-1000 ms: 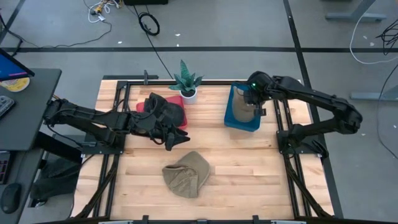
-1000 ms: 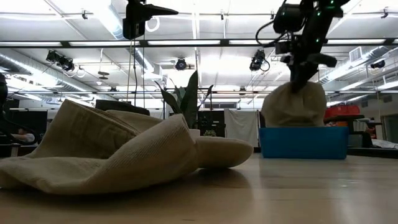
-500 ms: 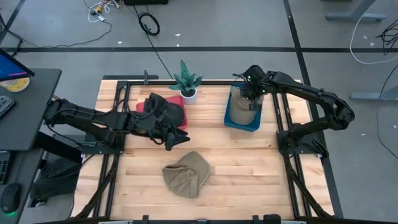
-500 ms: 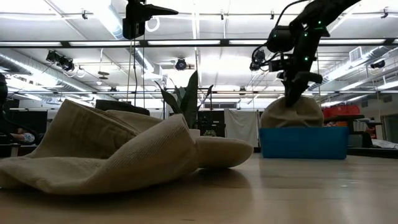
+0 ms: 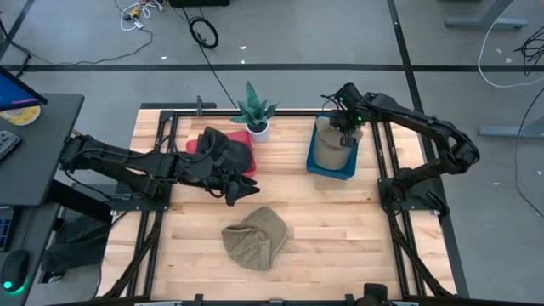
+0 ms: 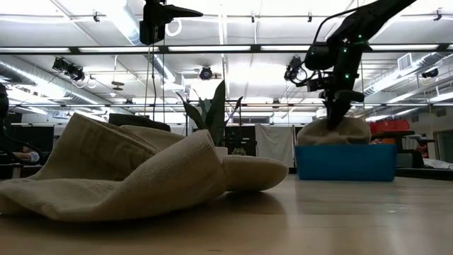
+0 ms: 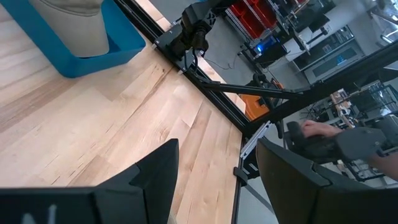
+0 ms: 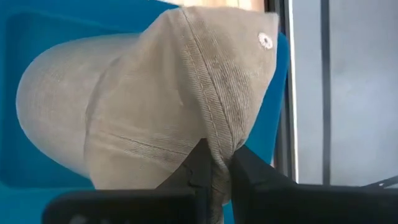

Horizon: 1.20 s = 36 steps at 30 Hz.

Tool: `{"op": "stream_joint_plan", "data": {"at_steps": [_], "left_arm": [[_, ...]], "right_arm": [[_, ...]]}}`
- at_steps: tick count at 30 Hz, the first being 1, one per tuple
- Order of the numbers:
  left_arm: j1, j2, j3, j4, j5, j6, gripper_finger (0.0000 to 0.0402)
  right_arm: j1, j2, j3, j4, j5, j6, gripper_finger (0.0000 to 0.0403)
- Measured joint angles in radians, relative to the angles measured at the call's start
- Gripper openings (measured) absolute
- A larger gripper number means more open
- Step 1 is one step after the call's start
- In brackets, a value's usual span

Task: Pick & Place hat
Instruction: Put the right brown cap into the blue bin

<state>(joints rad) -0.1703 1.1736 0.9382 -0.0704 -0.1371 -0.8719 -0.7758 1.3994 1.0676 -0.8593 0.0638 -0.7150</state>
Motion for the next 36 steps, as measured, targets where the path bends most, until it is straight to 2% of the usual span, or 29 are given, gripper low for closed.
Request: {"op": "stream_joint_plan", "data": {"at_steps": [15,22,31,36], "left_arm": [[0.0,0.0,0.0,0.0,-0.021,0.002,0.022],[0.0,0.0,0.0,0.0,-0.027,0.003,0.022],[0.0,0.0,0.0,0.0,-0.027,-0.008,0.022],[0.0,0.0,0.0,0.0,-0.027,-0.013,0.022]], "right_arm": [[-0.016,0.019,0.0,-0.014,-0.039,0.048,0.0022],[-0.031,0.107,0.0,-0.009,-0.039,0.135,0.0022],[-0.031,0.165,0.0,0.085,-0.038,0.237,0.0022],[-0.046,0.202,0.0,0.065,0.009,0.256,0.0022]]}}
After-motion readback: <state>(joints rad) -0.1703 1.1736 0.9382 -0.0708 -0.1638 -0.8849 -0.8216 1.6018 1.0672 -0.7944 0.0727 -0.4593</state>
